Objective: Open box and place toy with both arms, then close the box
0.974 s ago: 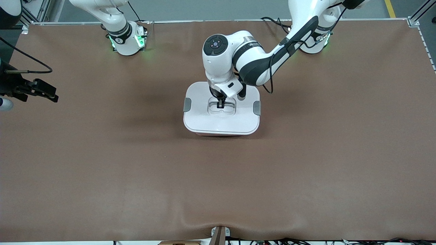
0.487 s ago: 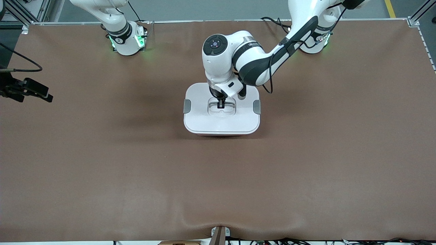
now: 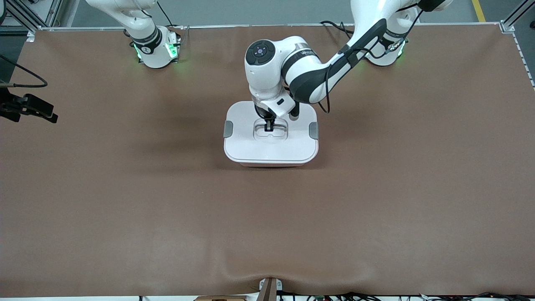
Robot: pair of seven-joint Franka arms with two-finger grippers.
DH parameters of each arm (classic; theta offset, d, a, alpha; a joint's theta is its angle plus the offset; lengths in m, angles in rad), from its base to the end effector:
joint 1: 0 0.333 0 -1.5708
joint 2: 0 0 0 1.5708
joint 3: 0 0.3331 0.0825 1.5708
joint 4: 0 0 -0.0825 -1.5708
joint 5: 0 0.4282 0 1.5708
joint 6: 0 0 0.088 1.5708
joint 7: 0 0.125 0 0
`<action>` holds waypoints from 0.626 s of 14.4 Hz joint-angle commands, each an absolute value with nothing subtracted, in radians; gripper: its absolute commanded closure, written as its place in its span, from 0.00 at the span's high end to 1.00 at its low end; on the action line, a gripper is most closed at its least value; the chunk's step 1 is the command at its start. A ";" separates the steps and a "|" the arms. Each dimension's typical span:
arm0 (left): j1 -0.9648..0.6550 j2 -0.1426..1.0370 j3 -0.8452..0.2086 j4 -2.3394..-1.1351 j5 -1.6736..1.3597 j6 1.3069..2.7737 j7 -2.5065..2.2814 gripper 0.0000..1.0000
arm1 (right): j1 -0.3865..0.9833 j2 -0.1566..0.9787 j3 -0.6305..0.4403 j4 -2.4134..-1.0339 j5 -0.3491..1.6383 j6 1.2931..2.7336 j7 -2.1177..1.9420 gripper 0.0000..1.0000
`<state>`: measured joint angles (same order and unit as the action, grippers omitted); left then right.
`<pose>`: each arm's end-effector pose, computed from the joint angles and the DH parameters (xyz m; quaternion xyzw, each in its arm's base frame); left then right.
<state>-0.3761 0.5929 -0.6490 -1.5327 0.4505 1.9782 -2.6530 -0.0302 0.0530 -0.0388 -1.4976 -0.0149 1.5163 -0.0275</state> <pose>0.4674 -0.5708 0.3389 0.7233 0.6897 0.0336 0.0009 0.6086 -0.0434 0.6245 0.9996 -0.0210 -0.0175 0.0076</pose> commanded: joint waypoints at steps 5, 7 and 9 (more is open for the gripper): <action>-0.371 0.603 -0.644 -1.540 0.480 1.971 -2.658 0.00 | -0.049 0.038 -0.032 -1.482 -0.026 1.509 -0.035 1.00; -0.371 0.597 -0.644 -1.551 0.483 1.968 -2.658 0.00 | -0.049 0.038 -0.032 -1.476 -0.029 1.509 -0.035 1.00; -0.373 0.594 -0.644 -1.554 0.483 1.960 -2.658 0.00 | -0.049 0.038 -0.032 -1.476 -0.028 1.509 -0.035 1.00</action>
<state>-0.3732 0.5947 -0.6423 -1.5374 0.4529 1.9774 -2.6529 -0.0320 0.0522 -0.0452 -1.4780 -0.0174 1.5165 -0.0275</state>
